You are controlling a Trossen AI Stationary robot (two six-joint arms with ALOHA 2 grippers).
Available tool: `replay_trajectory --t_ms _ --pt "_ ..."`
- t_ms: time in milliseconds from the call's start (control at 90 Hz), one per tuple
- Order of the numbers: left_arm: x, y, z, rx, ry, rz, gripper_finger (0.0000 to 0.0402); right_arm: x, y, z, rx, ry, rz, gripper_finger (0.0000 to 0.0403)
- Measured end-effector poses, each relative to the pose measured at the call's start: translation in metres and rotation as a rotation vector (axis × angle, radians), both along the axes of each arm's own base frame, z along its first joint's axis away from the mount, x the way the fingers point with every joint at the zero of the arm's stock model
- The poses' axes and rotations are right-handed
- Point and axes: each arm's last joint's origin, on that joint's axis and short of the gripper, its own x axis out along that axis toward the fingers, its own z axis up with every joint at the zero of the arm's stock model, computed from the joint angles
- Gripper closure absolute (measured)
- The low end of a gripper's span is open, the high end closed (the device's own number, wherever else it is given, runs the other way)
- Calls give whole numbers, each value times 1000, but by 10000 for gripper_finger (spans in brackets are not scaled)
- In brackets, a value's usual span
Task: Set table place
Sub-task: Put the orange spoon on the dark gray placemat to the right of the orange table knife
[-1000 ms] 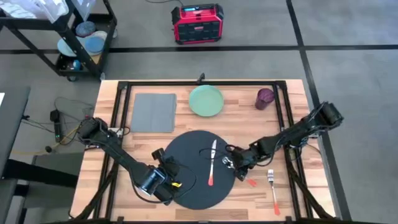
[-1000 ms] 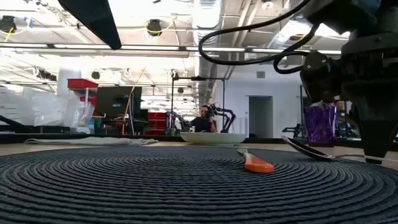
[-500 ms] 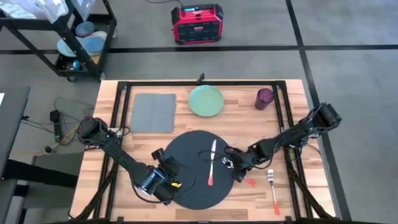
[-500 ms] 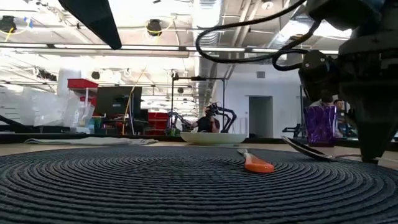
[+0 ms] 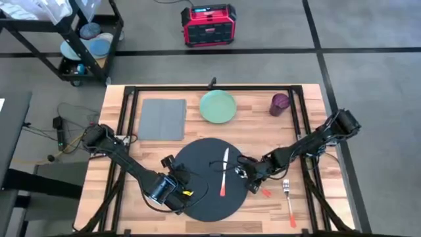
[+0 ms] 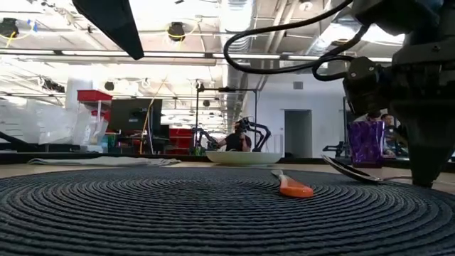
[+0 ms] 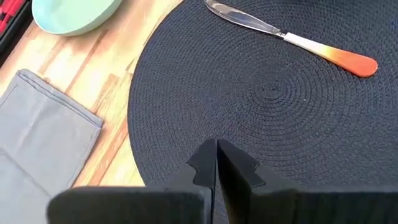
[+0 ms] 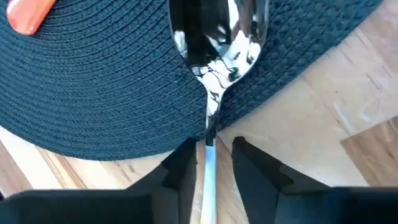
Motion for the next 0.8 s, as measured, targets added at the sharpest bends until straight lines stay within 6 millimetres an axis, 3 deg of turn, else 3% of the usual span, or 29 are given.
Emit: replay_trajectory --t_ms 189,467,800 --pt "0 0 0 0 0 0 401 -1 -1 0 -4 12 0 394" --pt "0 0 0 -1 -1 2 402 -1 0 4 29 -3 -9 399" --pt "0 0 0 -5 -12 9 401 12 -5 35 105 -98 -39 402"
